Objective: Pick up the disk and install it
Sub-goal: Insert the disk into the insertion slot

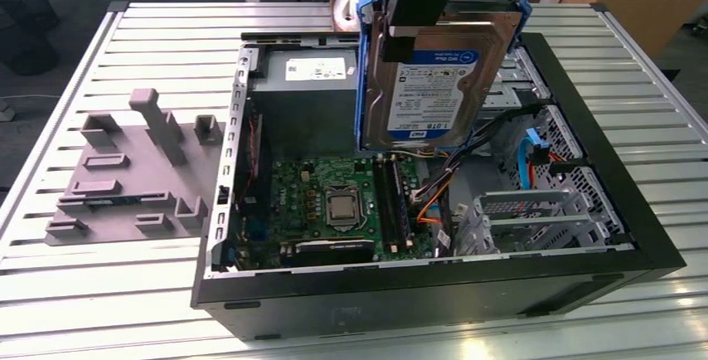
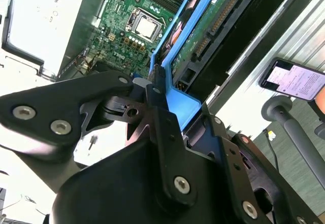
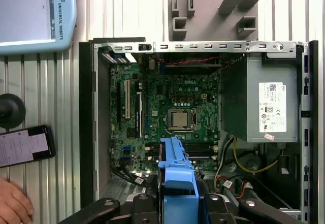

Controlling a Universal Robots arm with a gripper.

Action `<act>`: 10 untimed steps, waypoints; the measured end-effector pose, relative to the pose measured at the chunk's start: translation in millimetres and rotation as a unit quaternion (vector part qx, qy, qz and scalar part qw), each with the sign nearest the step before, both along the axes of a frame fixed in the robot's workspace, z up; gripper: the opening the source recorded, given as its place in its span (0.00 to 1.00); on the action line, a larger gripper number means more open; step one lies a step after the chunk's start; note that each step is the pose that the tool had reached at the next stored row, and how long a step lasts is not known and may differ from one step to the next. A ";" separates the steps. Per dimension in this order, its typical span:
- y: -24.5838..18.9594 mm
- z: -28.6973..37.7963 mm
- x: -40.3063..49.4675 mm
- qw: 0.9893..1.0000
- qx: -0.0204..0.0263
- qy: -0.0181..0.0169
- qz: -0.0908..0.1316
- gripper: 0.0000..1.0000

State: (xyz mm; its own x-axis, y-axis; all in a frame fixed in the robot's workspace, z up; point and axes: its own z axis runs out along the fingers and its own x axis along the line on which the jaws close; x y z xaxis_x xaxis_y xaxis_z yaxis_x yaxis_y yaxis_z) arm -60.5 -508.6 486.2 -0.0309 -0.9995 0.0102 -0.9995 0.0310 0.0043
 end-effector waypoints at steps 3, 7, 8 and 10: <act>0.0 0.6 0.0 1.000 0.000 0.000 0.000 0.36; 0.0 1.4 0.0 1.000 0.000 0.000 0.000 0.36; 0.0 1.6 0.0 1.000 0.000 0.000 0.000 0.36; 0.0 1.9 0.0 1.000 0.000 0.000 0.000 0.36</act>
